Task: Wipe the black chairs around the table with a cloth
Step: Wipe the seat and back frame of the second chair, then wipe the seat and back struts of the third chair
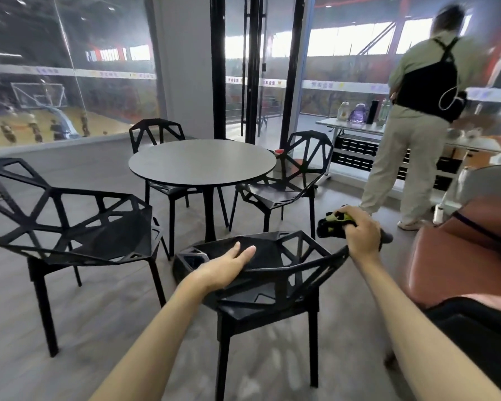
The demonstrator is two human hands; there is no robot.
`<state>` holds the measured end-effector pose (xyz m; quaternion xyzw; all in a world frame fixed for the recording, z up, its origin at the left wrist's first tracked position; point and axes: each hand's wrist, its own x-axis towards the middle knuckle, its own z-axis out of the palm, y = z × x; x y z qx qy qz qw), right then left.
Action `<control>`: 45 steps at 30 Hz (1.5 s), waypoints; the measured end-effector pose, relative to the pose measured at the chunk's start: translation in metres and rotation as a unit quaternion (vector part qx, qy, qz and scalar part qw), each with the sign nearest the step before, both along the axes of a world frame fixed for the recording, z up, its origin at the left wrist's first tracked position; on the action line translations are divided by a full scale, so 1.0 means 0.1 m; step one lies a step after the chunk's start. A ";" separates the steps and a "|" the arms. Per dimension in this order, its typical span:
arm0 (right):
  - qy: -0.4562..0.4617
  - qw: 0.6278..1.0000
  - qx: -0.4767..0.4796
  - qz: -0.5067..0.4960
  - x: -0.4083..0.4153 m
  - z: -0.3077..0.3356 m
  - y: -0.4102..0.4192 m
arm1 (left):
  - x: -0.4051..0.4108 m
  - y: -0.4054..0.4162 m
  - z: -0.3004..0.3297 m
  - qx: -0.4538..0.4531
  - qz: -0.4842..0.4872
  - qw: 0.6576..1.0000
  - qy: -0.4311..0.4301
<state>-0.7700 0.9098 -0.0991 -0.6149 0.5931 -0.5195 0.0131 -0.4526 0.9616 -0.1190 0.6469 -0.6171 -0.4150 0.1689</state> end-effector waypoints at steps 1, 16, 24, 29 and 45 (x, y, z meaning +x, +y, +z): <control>-0.004 1.000 0.001 0.007 0.01 0.00 -0.09 | -0.02 -0.01 -0.02 -0.019 0.022 0.999 -0.018; 0.024 0.995 0.083 0.051 -0.44 -0.02 -1.03 | -0.63 -0.31 -0.17 -0.353 0.191 0.916 -0.007; 0.104 0.983 0.152 -0.012 -0.35 0.16 -0.74 | -0.51 -0.17 0.02 -0.234 0.110 0.966 0.019; 0.007 0.980 0.187 -0.061 -0.07 0.77 -0.41 | -0.18 -0.24 0.69 -0.155 0.032 0.987 -0.034; -0.166 0.954 0.238 -0.078 0.34 3.03 0.60 | -0.25 -0.14 2.76 -0.103 -0.026 0.994 0.018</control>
